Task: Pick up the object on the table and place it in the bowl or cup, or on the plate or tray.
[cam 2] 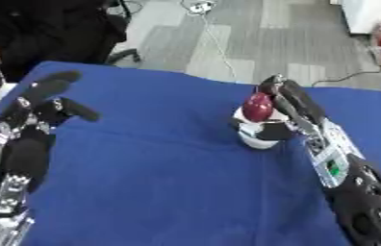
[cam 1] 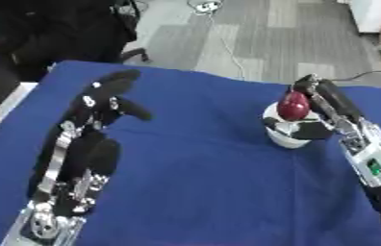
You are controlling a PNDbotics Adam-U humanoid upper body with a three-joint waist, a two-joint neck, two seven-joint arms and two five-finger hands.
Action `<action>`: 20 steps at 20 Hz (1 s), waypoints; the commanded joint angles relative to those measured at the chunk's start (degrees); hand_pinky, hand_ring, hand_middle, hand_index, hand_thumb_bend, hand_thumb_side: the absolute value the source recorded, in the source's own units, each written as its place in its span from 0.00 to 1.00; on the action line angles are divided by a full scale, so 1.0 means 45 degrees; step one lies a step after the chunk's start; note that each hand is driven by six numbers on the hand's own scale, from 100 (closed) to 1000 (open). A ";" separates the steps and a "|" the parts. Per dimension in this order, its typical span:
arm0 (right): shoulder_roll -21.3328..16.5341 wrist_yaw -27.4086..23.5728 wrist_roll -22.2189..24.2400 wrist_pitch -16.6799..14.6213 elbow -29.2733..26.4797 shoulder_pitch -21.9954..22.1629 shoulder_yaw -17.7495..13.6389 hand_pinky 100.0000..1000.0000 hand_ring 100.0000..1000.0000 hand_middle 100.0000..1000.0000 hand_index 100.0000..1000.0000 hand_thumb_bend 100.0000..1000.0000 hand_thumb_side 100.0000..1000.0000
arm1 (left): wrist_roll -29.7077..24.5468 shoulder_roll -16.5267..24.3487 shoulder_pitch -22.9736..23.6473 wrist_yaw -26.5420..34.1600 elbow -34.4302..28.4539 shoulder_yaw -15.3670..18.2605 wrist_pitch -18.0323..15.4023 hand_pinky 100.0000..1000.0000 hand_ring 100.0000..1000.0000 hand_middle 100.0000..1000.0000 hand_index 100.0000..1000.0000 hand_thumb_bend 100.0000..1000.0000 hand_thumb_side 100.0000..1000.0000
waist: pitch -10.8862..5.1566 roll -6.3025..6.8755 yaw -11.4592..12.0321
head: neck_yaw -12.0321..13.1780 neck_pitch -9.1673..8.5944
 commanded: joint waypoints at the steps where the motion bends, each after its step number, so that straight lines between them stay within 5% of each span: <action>1: -0.0376 0.0098 -0.0227 -0.0039 -0.0075 -0.0370 -0.0085 0.00 0.00 0.12 0.39 0.55 0.53 | -0.0043 0.0070 -0.0037 0.0107 -0.0253 -0.0005 -0.0035 0.56 0.55 0.81 0.84 0.10 0.73 | -0.0190 0.0037 0.0045 | -0.0019 -0.0188; 20: -0.0493 0.0732 -0.0625 0.0069 0.0433 -0.0448 -0.0275 0.00 0.00 0.15 0.41 0.52 0.55 | -0.0105 0.0080 -0.0061 0.0153 -0.0253 -0.0038 -0.0044 0.56 0.55 0.81 0.84 0.10 0.73 | -0.0158 0.0025 0.0053 | -0.0230 -0.0432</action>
